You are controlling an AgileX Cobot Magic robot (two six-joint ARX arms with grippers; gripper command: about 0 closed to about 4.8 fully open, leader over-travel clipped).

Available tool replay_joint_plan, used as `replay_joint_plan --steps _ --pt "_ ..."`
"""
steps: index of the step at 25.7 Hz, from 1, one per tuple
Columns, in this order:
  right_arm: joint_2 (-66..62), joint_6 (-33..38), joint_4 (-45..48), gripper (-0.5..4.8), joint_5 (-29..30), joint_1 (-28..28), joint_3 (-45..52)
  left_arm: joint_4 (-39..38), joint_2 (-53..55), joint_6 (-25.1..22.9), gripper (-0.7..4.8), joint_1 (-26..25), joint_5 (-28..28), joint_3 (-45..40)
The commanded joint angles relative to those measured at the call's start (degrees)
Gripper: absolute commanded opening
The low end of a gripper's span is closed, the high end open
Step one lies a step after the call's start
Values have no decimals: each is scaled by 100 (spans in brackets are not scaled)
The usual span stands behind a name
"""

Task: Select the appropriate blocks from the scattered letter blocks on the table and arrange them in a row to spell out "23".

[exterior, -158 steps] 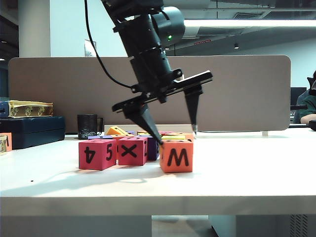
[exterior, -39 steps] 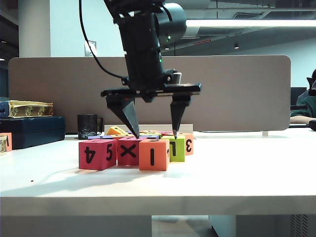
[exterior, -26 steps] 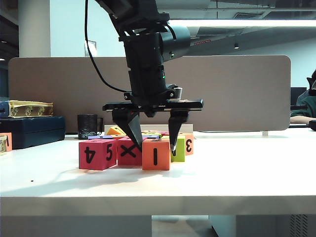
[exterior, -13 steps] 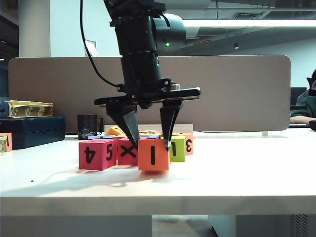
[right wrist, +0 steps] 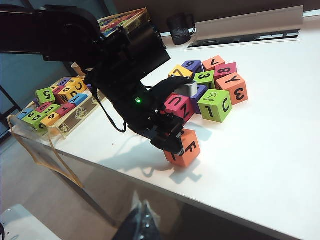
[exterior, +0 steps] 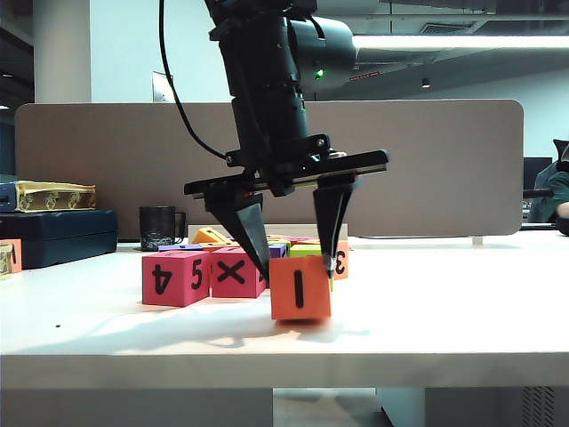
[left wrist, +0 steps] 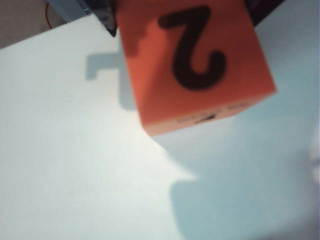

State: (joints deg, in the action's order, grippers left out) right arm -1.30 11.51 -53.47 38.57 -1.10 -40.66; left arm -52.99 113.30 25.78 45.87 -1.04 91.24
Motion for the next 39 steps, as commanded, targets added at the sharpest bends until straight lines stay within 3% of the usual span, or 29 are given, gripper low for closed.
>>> replay_joint_plan --steps 1,4,7,10,14,16,18,21,24,26,28,30,33,39 --pt "13 2 -7 -1 -9 4 -15 37 -15 68 288 9 -28 17" --pt "13 2 -35 -1 -9 4 -15 57 -15 66 303 9 -31 17" --pt "13 2 -35 -1 -9 4 -15 79 -17 63 416 9 -33 20" --pt "13 2 -35 -1 -9 4 -15 188 -24 59 416 9 -317 37" --pt "13 2 -35 -1 -9 4 -15 15 -28 -105 416 -24 -260 354" --pt "13 0 -33 -1 -11 4 -15 -190 -28 -404 416 -59 -129 787" --pt "13 0 -33 -1 -11 4 -15 -278 -26 -946 412 -94 323 1285" --pt "13 0 -31 -1 -11 4 -15 -254 -26 -1965 395 -149 1617 1915" --pt "13 0 -33 -1 -11 4 -15 131 -26 -2761 376 -363 1978 2031" --pt "13 0 -48 -1 -11 4 -15 267 -11 -2846 335 -584 1788 2031" --pt "13 0 -92 -1 -13 4 -13 549 63 -3014 335 -931 1158 2031" --pt "13 0 -92 -1 -13 2 -13 763 175 -3453 336 -1329 234 2031" --pt "13 0 -90 -1 -22 2 -7 1008 409 -4002 336 -1655 -286 2031" --pt "13 0 -94 -1 -33 2 -7 1556 1054 -5313 345 -1906 -433 2031"
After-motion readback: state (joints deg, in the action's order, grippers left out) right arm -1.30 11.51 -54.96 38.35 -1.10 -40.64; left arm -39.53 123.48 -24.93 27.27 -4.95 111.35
